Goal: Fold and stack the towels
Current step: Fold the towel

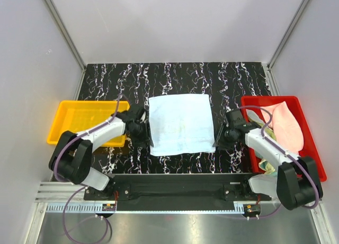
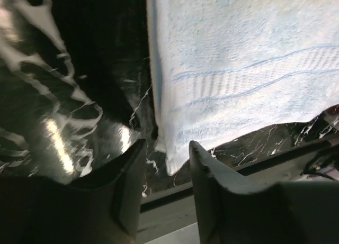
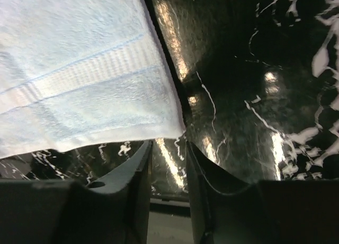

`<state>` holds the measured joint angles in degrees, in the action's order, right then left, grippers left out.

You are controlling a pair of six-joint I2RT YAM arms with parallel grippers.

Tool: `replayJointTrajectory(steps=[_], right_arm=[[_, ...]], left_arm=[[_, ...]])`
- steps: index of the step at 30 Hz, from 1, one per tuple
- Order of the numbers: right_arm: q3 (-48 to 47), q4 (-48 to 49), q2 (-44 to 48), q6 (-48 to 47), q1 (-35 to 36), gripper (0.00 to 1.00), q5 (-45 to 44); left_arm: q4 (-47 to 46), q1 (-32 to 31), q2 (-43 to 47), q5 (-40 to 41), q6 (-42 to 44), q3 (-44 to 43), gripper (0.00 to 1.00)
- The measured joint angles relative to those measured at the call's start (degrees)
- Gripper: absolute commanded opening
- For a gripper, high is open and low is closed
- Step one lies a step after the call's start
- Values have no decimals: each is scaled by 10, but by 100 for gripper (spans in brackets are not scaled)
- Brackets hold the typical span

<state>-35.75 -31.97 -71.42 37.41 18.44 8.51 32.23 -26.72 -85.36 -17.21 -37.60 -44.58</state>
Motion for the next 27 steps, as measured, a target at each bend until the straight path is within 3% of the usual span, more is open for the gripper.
replayJointTrajectory(steps=[4, 9, 18, 20, 27], right_arm=[[-89, -68, 20, -12, 0, 38, -44], [-195, -35, -30, -71, 0, 39, -52], [-463, 30, -328, -289, -37, 50, 52], [-534, 15, -394, -328, -51, 59, 85], [-741, -57, -561, -411, -110, 56, 167]], left_arm=[[99, 3, 14, 101, 19, -130, 52], [93, 43, 2, 144, 75, -282, 52], [68, 120, -240, 89, 216, -499, 52], [80, 130, -301, 83, 243, -556, 52], [127, 131, -424, 77, 320, -703, 52]])
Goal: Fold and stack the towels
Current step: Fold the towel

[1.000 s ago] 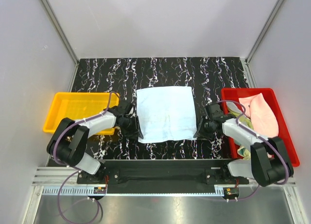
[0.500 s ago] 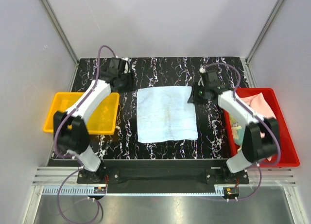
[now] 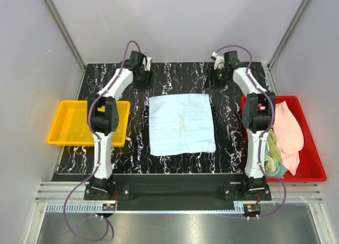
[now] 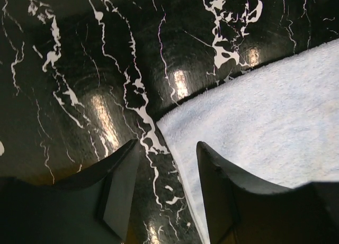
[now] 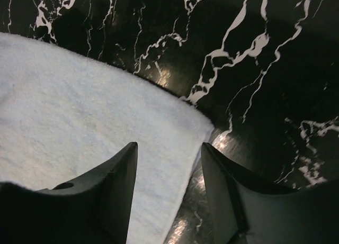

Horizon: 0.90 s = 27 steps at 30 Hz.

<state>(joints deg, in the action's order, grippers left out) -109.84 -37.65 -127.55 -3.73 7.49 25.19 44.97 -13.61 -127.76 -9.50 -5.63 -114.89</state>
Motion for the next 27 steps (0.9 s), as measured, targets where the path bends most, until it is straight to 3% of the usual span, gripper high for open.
replayJointTrajectory(steps=[5, 12, 15, 20, 27], right_arm=[[-126, -54, -101, -48, -24, 50, 36], [-187, -119, -182, -100, -28, 45, 83], [-234, -146, -209, -110, -29, 30, 100], [-259, -155, -227, -114, -29, 1, 83], [-259, -154, -228, -117, -29, 0, 80]], left_arm=[[16, 0, -54, -6, 33, -47, 52], [32, 0, -104, -17, 76, -51, 50], [32, 0, -108, -12, 88, -56, 48], [36, 0, -121, -2, 98, -73, 32], [39, -1, -130, -14, 119, -88, 10]])
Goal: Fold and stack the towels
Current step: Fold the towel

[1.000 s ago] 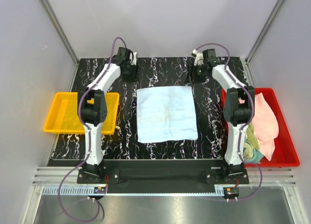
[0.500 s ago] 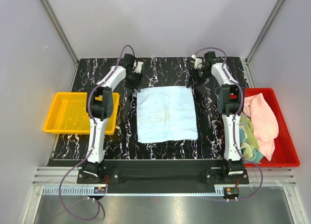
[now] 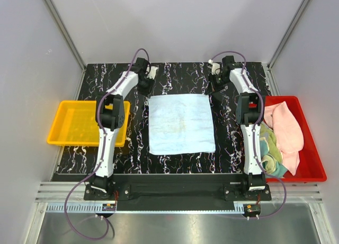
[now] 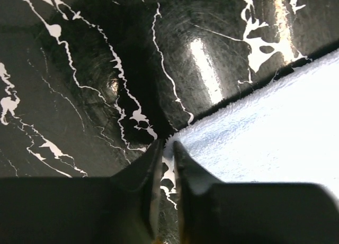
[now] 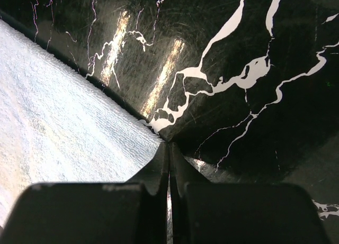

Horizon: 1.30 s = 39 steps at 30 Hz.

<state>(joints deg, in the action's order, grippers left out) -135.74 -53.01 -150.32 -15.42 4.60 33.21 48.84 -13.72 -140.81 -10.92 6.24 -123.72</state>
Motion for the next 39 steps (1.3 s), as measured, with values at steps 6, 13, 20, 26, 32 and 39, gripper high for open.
replayJointTrajectory(steps=[6, 13, 20, 26, 32, 39], right_arm=[[0, 8, 0, -7, 0, 0, 0], [-1, 6, 0, -26, -2, 29, 16], [-26, -33, -7, -55, -10, 34, 21], [-45, -56, -19, -70, -21, 37, 37], [-68, -67, -34, -72, -23, 38, 59], [-78, -71, -43, -73, -23, 31, 76]], left_arm=[[0, -1, 0, -5, 11, 0, 0], [-5, -1, 0, -23, 16, 0, 0], [-5, -1, 0, -30, 19, 0, 0], [-6, -1, 0, -33, 19, 0, 0], [-8, -1, 0, -34, 19, 0, 0], [-9, -1, 0, -35, 19, 0, 0]])
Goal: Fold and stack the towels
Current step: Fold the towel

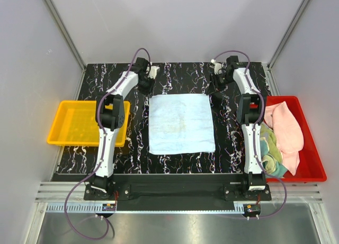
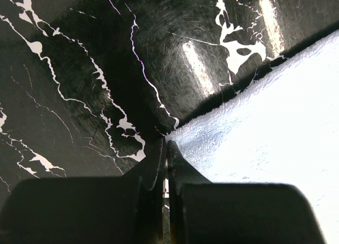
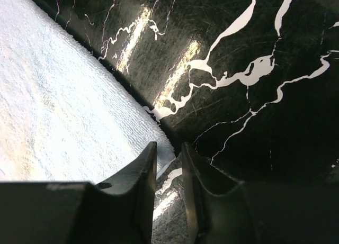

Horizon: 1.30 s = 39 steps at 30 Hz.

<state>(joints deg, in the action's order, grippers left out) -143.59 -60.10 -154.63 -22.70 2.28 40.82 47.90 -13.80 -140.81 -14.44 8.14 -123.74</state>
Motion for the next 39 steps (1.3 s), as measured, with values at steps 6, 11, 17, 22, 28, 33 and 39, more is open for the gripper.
replayJointTrajectory(steps=[6, 11, 17, 22, 28, 33, 39], right_arm=[[0, -4, -5, -2, 0, 0, 3], [0, 3, -6, 2, -1, 0, 1], [45, 56, 23, 4, -3, 0, -18], [137, 133, 93, 2, -3, 0, -22], [198, 216, 162, -6, -4, 0, -24], [332, 293, 247, -21, -4, 0, -43], [448, 352, 329, -32, -4, 0, -49]], left_arm=[[-3, 0, 0, -4, 0, 0, 0], [-7, -4, 0, -2, 1, 0, 0], [-13, -8, 27, 10, 14, 0, 0], [-25, -15, 82, 20, 27, 5, 0], [-42, -24, 120, 39, 42, 7, 0], [-68, -26, 147, 47, 45, 68, 0], [-99, -28, 201, 49, 45, 157, 0]])
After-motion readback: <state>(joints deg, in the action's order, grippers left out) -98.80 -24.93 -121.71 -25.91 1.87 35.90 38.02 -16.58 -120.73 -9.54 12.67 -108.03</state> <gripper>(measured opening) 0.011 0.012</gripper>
